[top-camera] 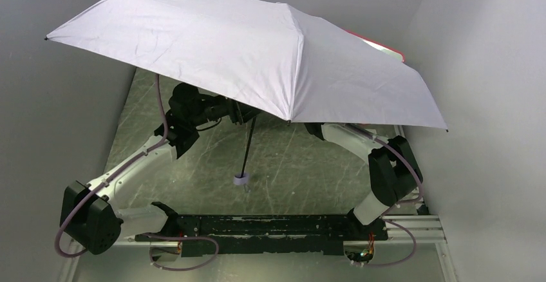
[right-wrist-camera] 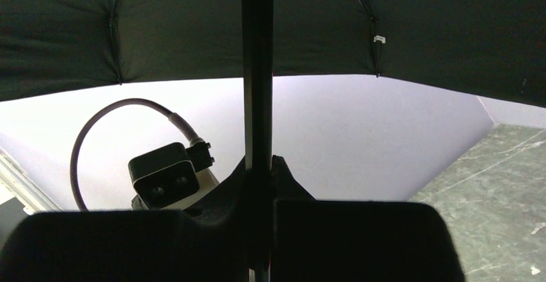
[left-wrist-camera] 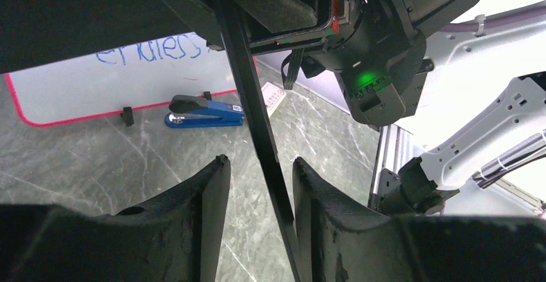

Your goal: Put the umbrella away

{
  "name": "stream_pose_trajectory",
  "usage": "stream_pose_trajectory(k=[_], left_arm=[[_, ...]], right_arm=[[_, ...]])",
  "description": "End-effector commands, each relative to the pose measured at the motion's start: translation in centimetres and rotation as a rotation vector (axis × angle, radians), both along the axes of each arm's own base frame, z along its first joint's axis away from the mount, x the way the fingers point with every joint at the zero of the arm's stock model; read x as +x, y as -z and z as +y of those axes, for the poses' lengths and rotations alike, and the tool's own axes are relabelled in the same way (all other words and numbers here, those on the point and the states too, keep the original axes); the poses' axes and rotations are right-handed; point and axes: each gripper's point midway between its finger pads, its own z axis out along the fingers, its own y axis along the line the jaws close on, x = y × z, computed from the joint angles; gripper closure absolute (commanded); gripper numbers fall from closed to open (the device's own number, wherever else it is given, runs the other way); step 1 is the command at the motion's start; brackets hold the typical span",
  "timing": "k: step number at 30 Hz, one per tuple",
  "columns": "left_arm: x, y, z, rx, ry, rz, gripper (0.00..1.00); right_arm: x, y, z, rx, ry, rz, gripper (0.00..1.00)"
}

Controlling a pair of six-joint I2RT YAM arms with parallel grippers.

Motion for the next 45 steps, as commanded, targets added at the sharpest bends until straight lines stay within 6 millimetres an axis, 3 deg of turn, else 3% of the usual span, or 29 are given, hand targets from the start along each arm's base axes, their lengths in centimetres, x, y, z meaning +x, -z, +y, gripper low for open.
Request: stream_pose_trajectory(k=[1,6,12,16,20,24,37,45], left_arm=[[-0.7,-0.7,-0.5,-0.038,0.056,-0.026,0.56],[-0.7,-0.7,-0.5,-0.037,0.058,-0.026,0.66],[-0.9,-0.6,-0.7,-0.035,0.076,-0.022,0.95],[-0.7,-0.6,-0.7,-0.033,0.069,-0.023,0.95],[-0.3,-0.5,-0.6,-0.021,0.048,-0.022,0.95],[0.3,-0.4,-0.2,-0.010,0.008,-0.015,0.95],[2.7,0.7,1.4,0.058,-0.163,0.032,0.95],[4.2,1.3,2.7,0.109,-0.270,0.040,0.95]], right_arm=[[-1.6,-2.4,-0.1,0.056,0.002,-0.100,1.00],[-2.1,-2.1,0.6,0.066,-0.016,-0.104,1.00],[-1.9,-1.8,0.7,0.049,-0.004,-0.100,1.00],[-1.1,-1.2,0.6,-0.019,0.057,-0.080,0.95],[-0.3,-0.6,-0.2,-0.096,0.146,-0.063,0.64],[0.5,0.4,-1.4,-0.157,0.250,-0.028,0.47],[2.0,2.1,-5.2,-0.118,0.475,0.033,0.31],[1.9,3.8,-4.8,-0.136,0.522,0.027,0.30]])
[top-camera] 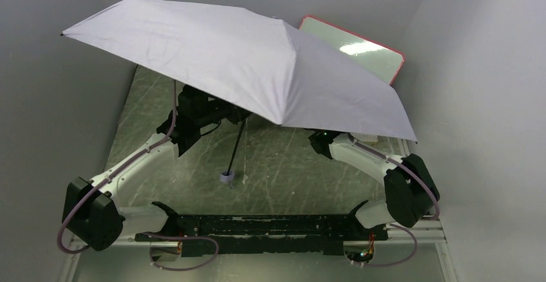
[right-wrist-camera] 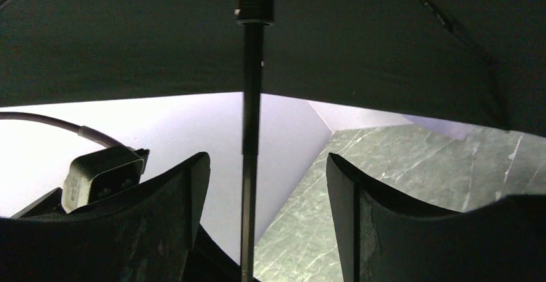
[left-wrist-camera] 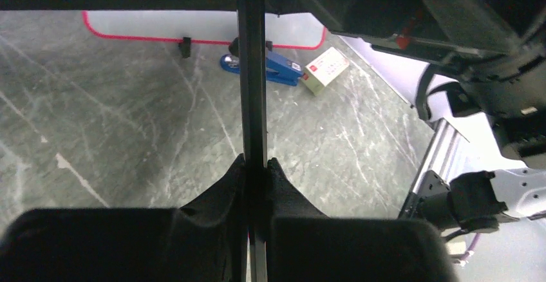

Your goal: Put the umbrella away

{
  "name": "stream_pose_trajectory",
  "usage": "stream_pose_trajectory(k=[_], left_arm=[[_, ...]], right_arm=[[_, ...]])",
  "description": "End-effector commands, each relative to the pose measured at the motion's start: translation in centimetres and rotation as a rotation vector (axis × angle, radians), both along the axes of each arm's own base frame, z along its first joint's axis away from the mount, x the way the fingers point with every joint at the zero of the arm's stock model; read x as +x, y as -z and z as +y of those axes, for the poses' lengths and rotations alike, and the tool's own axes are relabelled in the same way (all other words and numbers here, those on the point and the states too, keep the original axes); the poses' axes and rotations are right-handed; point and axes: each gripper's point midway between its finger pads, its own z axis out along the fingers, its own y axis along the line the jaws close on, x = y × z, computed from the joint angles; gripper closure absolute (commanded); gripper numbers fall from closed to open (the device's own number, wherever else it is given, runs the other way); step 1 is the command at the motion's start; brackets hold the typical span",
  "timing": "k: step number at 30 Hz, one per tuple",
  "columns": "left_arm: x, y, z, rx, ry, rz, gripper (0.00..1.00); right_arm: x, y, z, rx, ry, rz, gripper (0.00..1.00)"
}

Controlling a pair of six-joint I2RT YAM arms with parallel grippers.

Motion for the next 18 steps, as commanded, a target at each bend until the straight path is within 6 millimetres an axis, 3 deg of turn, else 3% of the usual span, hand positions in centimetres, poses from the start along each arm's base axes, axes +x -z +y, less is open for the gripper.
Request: stream_pose_trajectory(k=[1,10,18], left_arm=[[1.4,-3.7,1.0,-0.002,-0.081,-0.126,0.95],[1.6,-3.3,1.0,0.002,-0.087,-0.118,0.95],[1.6,-3.0,0.9,-0.001,-0.081,-0.110,0.95]], right_arm=[[-0.5,-1.8,-0.7,0.031,0.059,-0.079,0.30],[-0.8,-1.6,0.6,0.075,0.018,-0.080,0.30],[0.3,-2.2,2.3,0.031,0.090,-0.060,0.28]])
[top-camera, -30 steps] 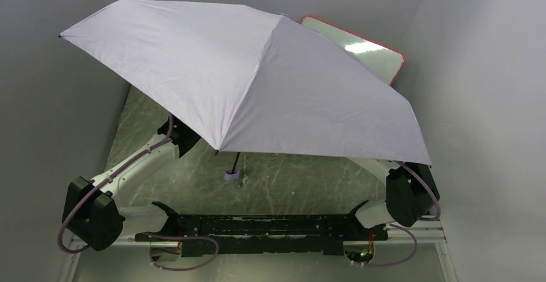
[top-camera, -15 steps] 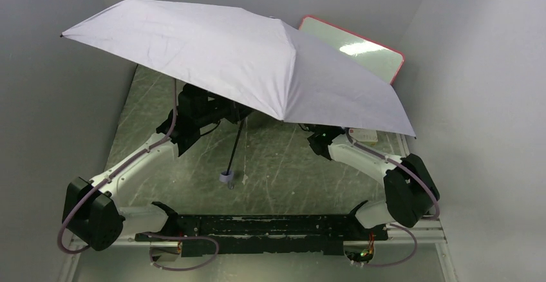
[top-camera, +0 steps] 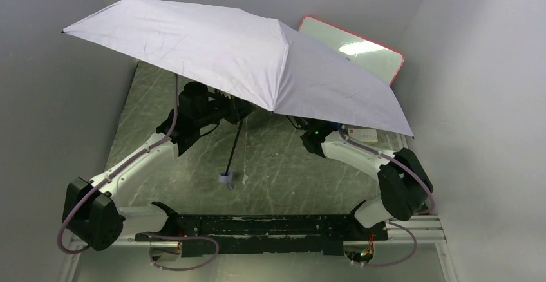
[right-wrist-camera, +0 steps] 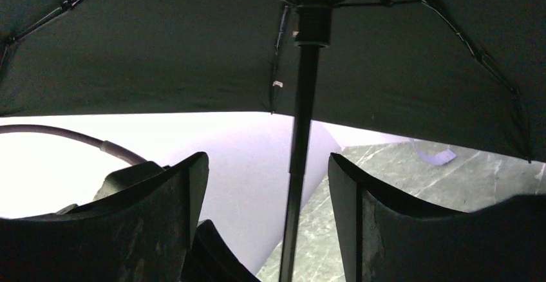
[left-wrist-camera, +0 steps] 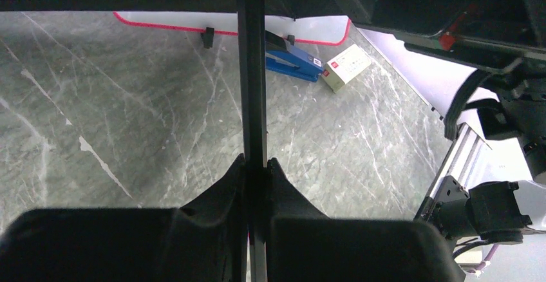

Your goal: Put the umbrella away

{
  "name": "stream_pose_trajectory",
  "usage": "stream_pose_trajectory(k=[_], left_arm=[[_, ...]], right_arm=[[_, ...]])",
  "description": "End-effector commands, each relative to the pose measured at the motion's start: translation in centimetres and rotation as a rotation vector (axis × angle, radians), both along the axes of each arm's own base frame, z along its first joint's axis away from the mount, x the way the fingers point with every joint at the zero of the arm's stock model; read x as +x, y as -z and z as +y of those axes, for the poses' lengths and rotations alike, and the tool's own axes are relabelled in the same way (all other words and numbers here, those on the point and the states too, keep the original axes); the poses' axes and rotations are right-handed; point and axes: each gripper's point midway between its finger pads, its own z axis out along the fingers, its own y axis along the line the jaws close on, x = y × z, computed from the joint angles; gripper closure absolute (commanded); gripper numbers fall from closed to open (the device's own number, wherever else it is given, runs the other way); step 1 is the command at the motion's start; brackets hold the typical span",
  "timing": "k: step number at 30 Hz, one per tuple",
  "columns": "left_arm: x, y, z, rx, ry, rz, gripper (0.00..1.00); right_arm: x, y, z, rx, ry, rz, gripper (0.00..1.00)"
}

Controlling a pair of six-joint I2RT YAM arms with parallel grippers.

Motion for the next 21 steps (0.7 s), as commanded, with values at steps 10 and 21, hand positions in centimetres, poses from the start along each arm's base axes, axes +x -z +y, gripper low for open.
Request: stream_pose_trajectory(k=[10,21], left_arm=[[0.8,-4.2,-0.1,-0.046,-0.012,-0.134,0.95],[0.8,-4.2,0.0,-0.044,-0.011,-0.137,0.95]], right_arm=[[0.6,2.1,2.9,-0.058,0.124,0.033,0.27],[1.1,-1.6,0.7,-0.102,0.307,0.009,0.27]])
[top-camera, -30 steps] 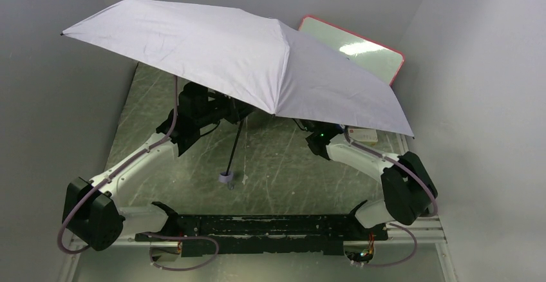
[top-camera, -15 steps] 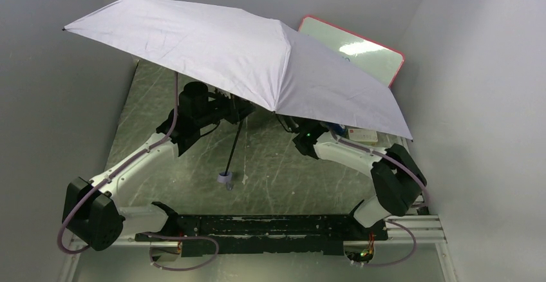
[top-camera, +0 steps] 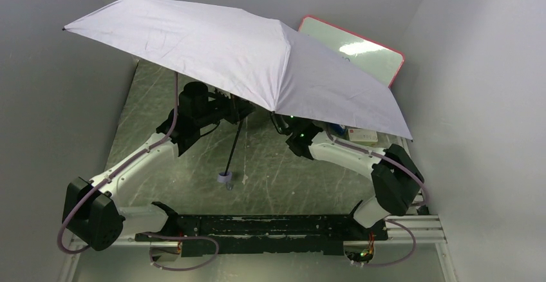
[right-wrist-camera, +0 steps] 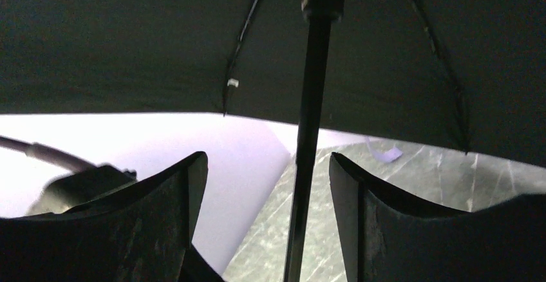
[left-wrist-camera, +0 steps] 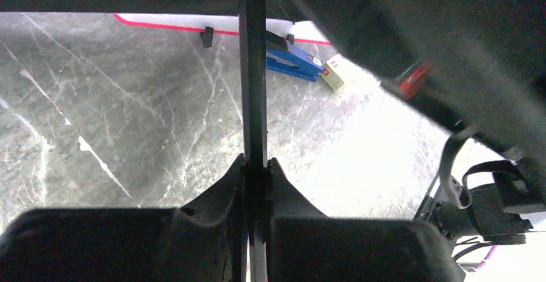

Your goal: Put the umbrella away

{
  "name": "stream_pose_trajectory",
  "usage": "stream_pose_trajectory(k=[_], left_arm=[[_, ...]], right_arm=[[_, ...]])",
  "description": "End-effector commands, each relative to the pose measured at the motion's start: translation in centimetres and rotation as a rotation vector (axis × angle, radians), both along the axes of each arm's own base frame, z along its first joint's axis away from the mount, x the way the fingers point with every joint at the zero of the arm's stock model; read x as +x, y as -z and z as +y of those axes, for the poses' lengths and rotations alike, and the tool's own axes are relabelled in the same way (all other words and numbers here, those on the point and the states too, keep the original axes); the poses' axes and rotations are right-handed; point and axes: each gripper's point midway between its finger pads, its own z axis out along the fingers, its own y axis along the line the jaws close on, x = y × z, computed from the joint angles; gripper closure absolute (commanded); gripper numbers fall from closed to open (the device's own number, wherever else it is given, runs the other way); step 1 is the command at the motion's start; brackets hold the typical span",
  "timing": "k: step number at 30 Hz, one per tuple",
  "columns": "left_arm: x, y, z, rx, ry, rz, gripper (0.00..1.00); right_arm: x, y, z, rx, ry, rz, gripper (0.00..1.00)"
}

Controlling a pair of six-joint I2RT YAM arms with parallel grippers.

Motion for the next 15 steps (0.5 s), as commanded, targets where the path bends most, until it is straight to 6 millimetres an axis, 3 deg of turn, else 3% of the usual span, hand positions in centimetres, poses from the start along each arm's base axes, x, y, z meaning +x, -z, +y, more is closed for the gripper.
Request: stream_pose_trajectory(k=[1,15], left_arm=[[0.7,-4.3,-0.1,-0.045,-0.009,-0.138,0.95],[0.5,-4.4,-0.3,-0.053,0.013,-0.147,0.95]], right_arm=[[1.0,-3.0,-2.4,0.001,0.128,-0.033,0.27],[4.7,-5.1,-4.9,0.099,0.186,-0.055,0.29]])
